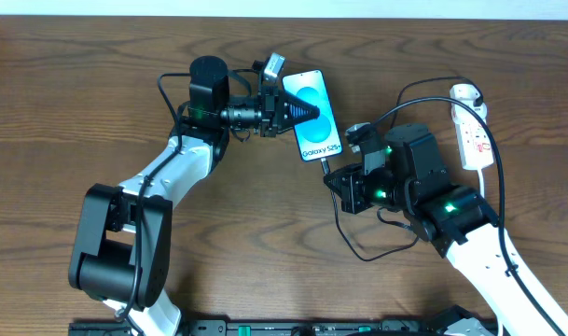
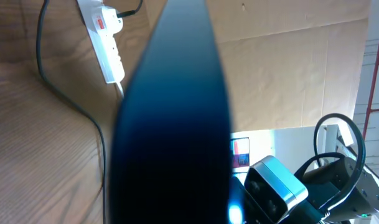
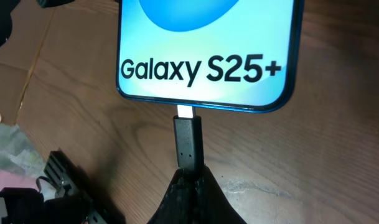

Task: Plug charger to phone and switch on socket

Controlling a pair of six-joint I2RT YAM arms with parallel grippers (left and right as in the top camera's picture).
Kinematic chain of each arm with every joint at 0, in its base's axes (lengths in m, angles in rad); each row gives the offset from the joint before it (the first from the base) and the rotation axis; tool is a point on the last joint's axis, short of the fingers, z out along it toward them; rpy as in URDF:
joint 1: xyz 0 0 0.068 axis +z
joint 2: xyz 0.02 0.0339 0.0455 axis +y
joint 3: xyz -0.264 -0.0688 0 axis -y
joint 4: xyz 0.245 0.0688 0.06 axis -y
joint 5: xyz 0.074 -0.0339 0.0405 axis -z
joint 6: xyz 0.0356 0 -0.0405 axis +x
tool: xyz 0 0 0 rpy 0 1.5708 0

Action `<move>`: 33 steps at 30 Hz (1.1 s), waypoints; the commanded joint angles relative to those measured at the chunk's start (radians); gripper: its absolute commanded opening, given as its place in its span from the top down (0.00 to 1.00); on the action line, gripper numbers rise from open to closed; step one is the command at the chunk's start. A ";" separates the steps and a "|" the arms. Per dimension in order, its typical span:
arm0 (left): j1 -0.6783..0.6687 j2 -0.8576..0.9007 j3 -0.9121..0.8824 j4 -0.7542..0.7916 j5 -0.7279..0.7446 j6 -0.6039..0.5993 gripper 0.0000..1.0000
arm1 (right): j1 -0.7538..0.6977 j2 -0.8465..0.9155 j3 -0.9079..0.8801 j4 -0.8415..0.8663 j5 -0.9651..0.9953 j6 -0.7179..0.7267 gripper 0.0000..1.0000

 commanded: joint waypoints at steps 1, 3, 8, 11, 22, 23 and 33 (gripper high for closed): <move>-0.027 -0.018 0.023 0.004 0.079 0.021 0.93 | 0.010 0.005 0.005 0.054 0.042 0.024 0.99; -0.027 -0.018 0.023 0.004 0.079 0.020 0.93 | 0.010 0.005 0.005 0.070 0.042 0.034 0.99; -0.036 -0.018 0.023 0.004 0.079 0.021 0.93 | 0.010 0.005 0.004 0.096 0.047 0.037 0.99; -0.042 -0.018 0.023 0.004 0.083 0.024 0.93 | 0.010 0.005 0.004 0.103 0.047 0.036 0.99; -0.043 -0.018 0.023 0.005 0.146 0.104 0.93 | 0.010 0.005 0.004 0.123 0.074 0.029 0.99; -0.044 -0.018 0.023 0.005 0.146 0.104 0.93 | 0.010 0.005 0.004 0.131 0.080 0.029 0.99; -0.057 -0.018 0.023 0.005 0.148 0.104 0.93 | 0.010 0.005 0.004 0.131 0.094 0.029 0.90</move>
